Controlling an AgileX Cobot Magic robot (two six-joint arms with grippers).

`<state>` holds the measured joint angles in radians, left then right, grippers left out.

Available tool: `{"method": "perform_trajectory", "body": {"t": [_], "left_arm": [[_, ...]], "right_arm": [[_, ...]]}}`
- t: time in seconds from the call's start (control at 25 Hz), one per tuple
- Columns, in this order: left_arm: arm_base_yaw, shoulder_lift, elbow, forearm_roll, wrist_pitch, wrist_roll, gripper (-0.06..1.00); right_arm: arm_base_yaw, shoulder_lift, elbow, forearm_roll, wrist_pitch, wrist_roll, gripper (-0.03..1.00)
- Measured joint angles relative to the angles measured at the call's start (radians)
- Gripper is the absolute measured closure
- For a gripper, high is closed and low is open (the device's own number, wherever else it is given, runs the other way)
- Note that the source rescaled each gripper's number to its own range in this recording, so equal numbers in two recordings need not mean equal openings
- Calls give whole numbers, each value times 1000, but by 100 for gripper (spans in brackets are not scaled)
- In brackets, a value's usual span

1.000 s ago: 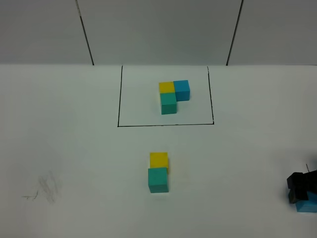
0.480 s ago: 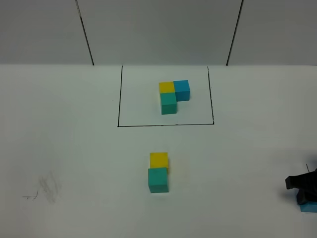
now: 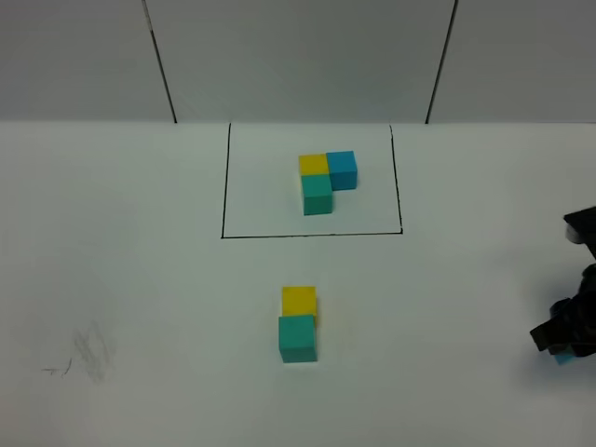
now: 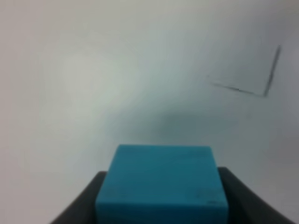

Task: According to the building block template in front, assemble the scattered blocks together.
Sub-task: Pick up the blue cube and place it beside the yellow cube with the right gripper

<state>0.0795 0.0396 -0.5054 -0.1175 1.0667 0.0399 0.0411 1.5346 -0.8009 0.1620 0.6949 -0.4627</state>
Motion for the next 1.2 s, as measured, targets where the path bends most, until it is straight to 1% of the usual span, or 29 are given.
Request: {"method": "perform_trajectory", "body": {"t": [0.08,0.24,0.36,0.52,0.68,0.8,0.92,1.08,1.2], "left_arm": [[0,0,0,0,0,0,30],[0,0,0,0,0,0,30],[0,0,0,0,0,0,30],[0,0,0,0,0,0,30],[0,0,0,0,0,0,30],[0,0,0,0,0,0,30],[0,0,0,0,0,0,30],[0,0,0,0,0,0,30],[0,0,0,0,0,0,30]], "right_arm": [[45,3,-55,-18,47,-92,95],[132,6,-137,-90,123,-245,95],[196,6,-193,-122,134,-340,95],[283,29,-266,-128,137,-442,95],[340,114,-350,-129,171,-494,95],[349,189,-416,-129,203,-500,95],[349,258,-470,-101,236,-522,95],[378,352,-528,-69,290,-619,95],[419,410,-575,-68,301,-665,95]]}}
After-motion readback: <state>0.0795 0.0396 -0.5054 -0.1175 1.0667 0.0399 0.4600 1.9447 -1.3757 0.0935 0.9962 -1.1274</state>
